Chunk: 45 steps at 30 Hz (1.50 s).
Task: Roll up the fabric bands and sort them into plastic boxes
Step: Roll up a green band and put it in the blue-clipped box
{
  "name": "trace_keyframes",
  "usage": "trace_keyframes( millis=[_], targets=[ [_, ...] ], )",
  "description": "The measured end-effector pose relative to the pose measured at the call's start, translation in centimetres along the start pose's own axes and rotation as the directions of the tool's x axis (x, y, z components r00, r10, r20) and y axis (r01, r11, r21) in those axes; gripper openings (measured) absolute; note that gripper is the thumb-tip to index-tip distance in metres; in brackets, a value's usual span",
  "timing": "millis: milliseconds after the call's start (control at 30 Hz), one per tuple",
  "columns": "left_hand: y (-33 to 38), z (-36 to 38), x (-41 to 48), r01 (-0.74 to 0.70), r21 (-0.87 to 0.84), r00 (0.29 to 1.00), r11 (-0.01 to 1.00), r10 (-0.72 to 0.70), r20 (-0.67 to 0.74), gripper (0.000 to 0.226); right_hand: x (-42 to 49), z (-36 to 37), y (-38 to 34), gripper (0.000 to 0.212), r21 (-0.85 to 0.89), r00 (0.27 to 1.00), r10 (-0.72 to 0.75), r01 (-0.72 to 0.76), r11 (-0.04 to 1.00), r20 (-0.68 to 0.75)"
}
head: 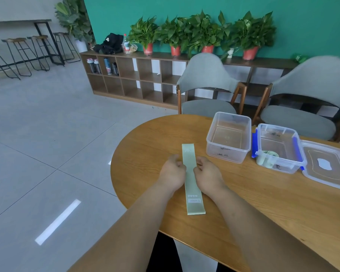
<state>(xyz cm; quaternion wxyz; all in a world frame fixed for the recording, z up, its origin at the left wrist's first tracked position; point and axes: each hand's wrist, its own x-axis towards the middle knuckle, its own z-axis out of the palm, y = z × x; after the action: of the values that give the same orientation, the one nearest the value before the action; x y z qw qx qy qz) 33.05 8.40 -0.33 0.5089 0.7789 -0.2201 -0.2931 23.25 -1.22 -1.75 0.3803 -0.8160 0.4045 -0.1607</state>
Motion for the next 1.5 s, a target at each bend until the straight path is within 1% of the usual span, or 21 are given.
trace_keyframes(
  millis=[67, 100, 200, 267, 300, 367, 433, 500, 600, 667, 767, 833, 900, 1000, 1067, 1133, 1200, 1300, 1367, 1433, 1500],
  targets=[
    [0.0, -0.3, -0.2, -0.018, 0.049, 0.997, 0.999, 0.014, 0.077, 0.056, 0.2, -0.3, 0.0, 0.052, 0.022, 0.999, -0.015, 0.014, 1.000, 0.050],
    [-0.3, -0.6, -0.2, -0.024, 0.062, 0.996, 0.998, 0.019, 0.082, 0.058, 0.0, -0.6, 0.0, 0.052, 0.024, 0.998, -0.011, 0.010, 1.000, 0.054],
    [-1.6, -1.6, -0.1, -0.027, 0.107, 1.000, 0.994, 0.025, 0.017, 0.059, -1.3, -1.2, 0.8, 0.049, 0.025, 1.000, 0.010, -0.010, 1.000, -0.016],
    [-2.4, -1.7, -0.7, -0.019, 0.073, 1.000, 0.997, 0.020, -0.006, 0.055, -2.6, -1.2, 1.6, 0.048, 0.023, 0.997, 0.023, -0.022, 0.999, -0.075],
    [-2.7, -1.6, -1.2, -0.023, 0.047, 1.000, 0.999, 0.023, 0.006, 0.053, -3.1, -1.0, 1.9, 0.047, 0.022, 0.996, 0.018, -0.016, 1.000, -0.084],
    [-2.9, -1.3, -2.1, -0.060, 0.029, 0.996, 0.998, 0.058, 0.063, 0.052, -3.9, -0.5, 2.2, 0.044, 0.020, 0.998, -0.025, 0.026, 0.999, -0.055],
    [-3.0, -1.0, -2.8, -0.132, 0.073, 0.984, 0.989, 0.122, 0.127, 0.052, -4.4, -0.3, 2.1, 0.044, 0.011, 0.997, -0.079, 0.079, 0.997, -0.018],
    [-3.2, -1.0, -3.6, -0.175, 0.144, 0.977, 0.974, 0.154, 0.147, 0.052, -5.0, -0.8, 2.4, 0.044, -0.002, 0.994, -0.105, 0.105, 0.994, -0.021],
    [-3.9, -1.9, -4.8, -0.209, 0.248, 0.978, 0.946, 0.196, 0.075, 0.051, -6.3, -2.0, 3.4, 0.043, -0.056, 0.990, -0.125, 0.121, 0.991, -0.073],
    [-4.7, -2.4, -5.6, -0.250, 0.272, 0.968, 0.929, 0.237, 0.079, 0.049, -7.5, -2.4, 3.9, 0.041, -0.066, 0.986, -0.149, 0.144, 0.987, -0.077],
    [-5.7, -2.1, -6.8, -0.375, 0.286, 0.926, 0.882, 0.339, 0.167, 0.049, -8.9, -1.9, 4.4, 0.041, -0.065, 0.975, -0.219, 0.216, 0.974, -0.033],
    [-6.3, -1.9, -7.0, -0.447, 0.334, 0.895, 0.830, 0.408, 0.182, 0.051, -9.3, -1.5, 4.9, 0.043, -0.087, 0.964, -0.266, 0.263, 0.961, -0.027],
    [-6.7, -1.6, -7.2, -0.494, 0.378, 0.869, 0.783, 0.458, 0.186, 0.050, -9.5, -1.5, 5.5, 0.043, -0.067, 0.952, -0.304, 0.300, 0.952, -0.047],
    [-7.3, -1.6, -7.7, -0.550, 0.361, 0.833, 0.754, 0.524, 0.175, 0.046, -10.0, -1.6, 6.3, 0.041, -0.040, 0.917, -0.393, 0.391, 0.919, -0.066],
    [-7.5, -1.8, -7.9, -0.574, 0.334, 0.816, 0.748, 0.557, 0.156, 0.041, -10.3, -1.6, 6.4, 0.034, -0.094, 0.883, -0.468, 0.463, 0.882, -0.042],
    [-7.6, -1.9, -8.1, -0.589, 0.294, 0.805, 0.753, 0.580, 0.127, 0.034, -10.5, -1.8, 6.2, 0.028, -0.146, 0.859, -0.511, 0.505, 0.851, -0.010],
    [-7.7, -2.0, -8.4, -0.611, 0.276, 0.787, 0.742, 0.608, 0.106, 0.027, -10.7, -1.9, 6.0, 0.029, -0.174, 0.848, -0.528, 0.528, 0.831, 0.050],
    [-7.9, -1.8, -9.0, -0.674, 0.306, 0.733, 0.672, 0.660, 0.164, 0.026, -10.7, -1.6, 6.2, 0.030, -0.215, 0.834, -0.542, 0.551, 0.807, 0.102],
    [-7.9, -1.7, -8.9, -0.695, 0.318, 0.714, 0.644, 0.672, 0.198, 0.027, -10.5, -1.5, 6.4, 0.025, -0.191, 0.841, -0.536, 0.540, 0.820, 0.075],
    [-7.9, -1.7, -8.9, -0.690, 0.326, 0.718, 0.646, 0.669, 0.193, 0.027, -10.3, -1.5, 6.6, 0.017, -0.146, 0.844, -0.535, 0.534, 0.833, 0.037],
    [-8.0, -1.6, -8.9, -0.686, 0.350, 0.718, 0.638, 0.672, 0.181, 0.024, -10.2, -1.4, 6.7, 0.013, -0.113, 0.839, -0.545, 0.541, 0.833, -0.001]
  ],
)
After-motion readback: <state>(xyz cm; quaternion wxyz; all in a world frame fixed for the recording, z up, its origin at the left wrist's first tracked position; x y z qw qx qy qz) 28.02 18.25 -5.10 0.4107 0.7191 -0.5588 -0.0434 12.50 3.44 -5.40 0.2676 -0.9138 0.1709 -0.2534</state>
